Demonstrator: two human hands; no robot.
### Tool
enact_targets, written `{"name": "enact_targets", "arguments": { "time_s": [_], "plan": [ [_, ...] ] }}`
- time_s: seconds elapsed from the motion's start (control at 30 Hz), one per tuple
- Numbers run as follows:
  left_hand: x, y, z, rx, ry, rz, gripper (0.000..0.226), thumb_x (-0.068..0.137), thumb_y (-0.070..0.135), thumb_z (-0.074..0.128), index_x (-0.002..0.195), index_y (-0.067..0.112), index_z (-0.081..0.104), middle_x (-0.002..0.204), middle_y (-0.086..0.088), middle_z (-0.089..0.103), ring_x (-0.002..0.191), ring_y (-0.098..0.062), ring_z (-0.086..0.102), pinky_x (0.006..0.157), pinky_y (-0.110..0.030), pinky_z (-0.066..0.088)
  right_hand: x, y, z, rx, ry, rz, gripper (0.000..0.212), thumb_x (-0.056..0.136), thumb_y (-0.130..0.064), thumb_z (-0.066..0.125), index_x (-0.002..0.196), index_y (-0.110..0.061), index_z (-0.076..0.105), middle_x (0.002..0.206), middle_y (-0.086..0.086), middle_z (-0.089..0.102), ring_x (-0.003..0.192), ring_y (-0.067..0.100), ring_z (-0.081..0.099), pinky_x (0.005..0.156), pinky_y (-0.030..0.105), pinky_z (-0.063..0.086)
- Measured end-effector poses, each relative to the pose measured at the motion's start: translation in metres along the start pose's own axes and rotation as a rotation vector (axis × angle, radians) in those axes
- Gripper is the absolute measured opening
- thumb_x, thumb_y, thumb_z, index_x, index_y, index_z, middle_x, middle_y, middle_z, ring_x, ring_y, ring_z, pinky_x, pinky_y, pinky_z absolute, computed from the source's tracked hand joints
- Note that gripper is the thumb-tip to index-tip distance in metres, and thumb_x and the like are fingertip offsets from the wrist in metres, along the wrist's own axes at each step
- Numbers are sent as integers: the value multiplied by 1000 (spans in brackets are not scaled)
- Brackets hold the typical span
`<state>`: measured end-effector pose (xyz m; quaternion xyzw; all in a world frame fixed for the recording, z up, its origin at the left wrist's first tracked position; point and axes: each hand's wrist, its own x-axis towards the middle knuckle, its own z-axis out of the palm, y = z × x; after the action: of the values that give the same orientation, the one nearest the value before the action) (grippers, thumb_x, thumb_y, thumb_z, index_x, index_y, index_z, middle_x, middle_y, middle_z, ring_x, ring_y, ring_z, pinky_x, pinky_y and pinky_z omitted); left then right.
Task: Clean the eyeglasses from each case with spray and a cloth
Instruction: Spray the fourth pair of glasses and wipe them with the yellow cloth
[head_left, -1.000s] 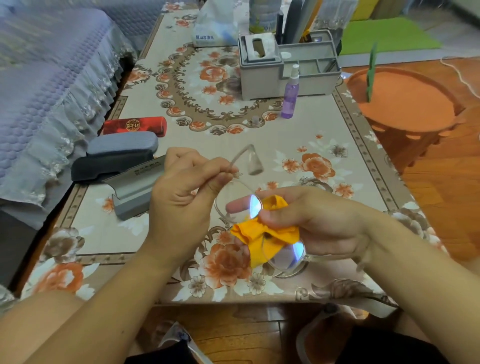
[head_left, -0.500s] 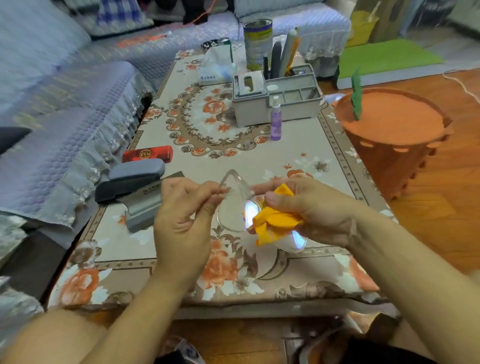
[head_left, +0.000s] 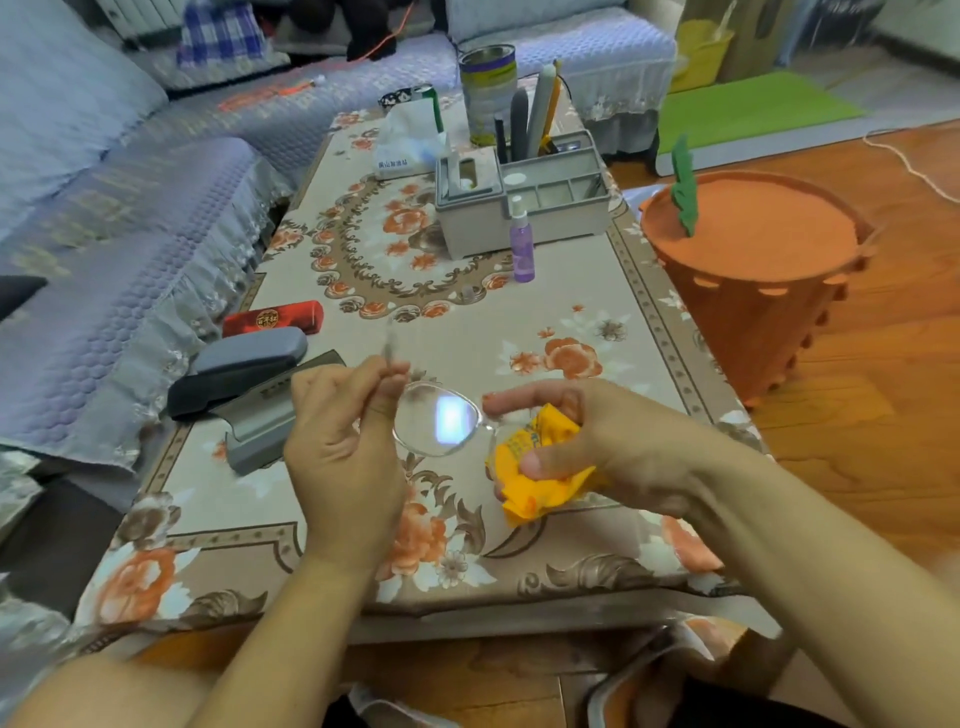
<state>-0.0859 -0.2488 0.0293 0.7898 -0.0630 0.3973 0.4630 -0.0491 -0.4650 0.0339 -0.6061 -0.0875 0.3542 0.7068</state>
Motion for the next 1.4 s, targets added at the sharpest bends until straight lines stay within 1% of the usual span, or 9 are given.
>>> {"name": "enact_targets", "arguments": {
  "time_s": [0.17,0.5,0.6,0.7,0.83,1.0,1.2,1.3,1.4],
  "plan": [
    [-1,-8,2,-80,-1,-124,16,96,43,60,102,53,72,92,20,64,96,-23,61,90,-31,51,0,1,5,77,15,-9,52,78,3,78,126,-14,67,102,21,75,95,41,72,87,51,59],
    [-12,-21,-4,89,-151,-45,16,95,18,65,107,27,70,86,6,60,93,-26,53,81,-29,48,12,6,1,339,113,79,30,90,0,61,120,-2,65,106,23,74,86,30,76,67,38,64],
    [-15,-22,-3,129,-95,-51,14,94,19,66,106,24,69,88,12,59,93,-19,51,83,-16,43,24,6,-15,513,265,44,23,88,-7,62,108,1,70,104,19,74,84,24,74,80,35,62],
    [-12,-27,-3,177,-28,-103,13,94,26,64,105,22,70,89,14,59,96,-17,50,86,-14,40,29,-2,-47,523,598,-29,21,100,-6,54,115,1,67,91,14,78,77,21,77,71,32,64],
    [-1,-51,-15,320,-63,-107,16,91,24,70,100,12,77,87,8,61,101,-21,48,85,-38,49,24,-8,-86,498,873,-143,25,102,-3,51,123,6,63,86,15,78,79,25,78,75,38,64],
    [2,-78,1,555,-357,221,9,84,21,80,91,17,78,85,7,69,97,-25,48,85,-44,37,18,-10,-78,312,822,-144,21,103,-6,52,116,-2,67,99,19,76,76,25,77,67,35,63],
    [-2,-100,17,796,-649,492,22,78,13,86,97,17,75,103,-1,69,108,-32,50,90,-46,34,5,-22,-55,182,717,-199,13,102,-12,55,106,-7,66,97,21,76,92,39,74,89,54,59],
    [-9,-69,14,781,-671,270,39,82,20,81,119,27,70,135,-5,55,128,-31,41,103,-46,33,-5,-26,-35,259,572,-173,10,100,-3,54,95,-5,62,87,21,76,77,36,75,71,46,63],
    [-15,7,16,50,-597,-515,42,86,59,62,125,43,65,133,19,57,129,-5,48,106,-27,37,-11,-21,-13,282,461,-174,12,95,2,58,91,-9,63,91,19,76,77,33,75,69,43,62]
  ]
}}
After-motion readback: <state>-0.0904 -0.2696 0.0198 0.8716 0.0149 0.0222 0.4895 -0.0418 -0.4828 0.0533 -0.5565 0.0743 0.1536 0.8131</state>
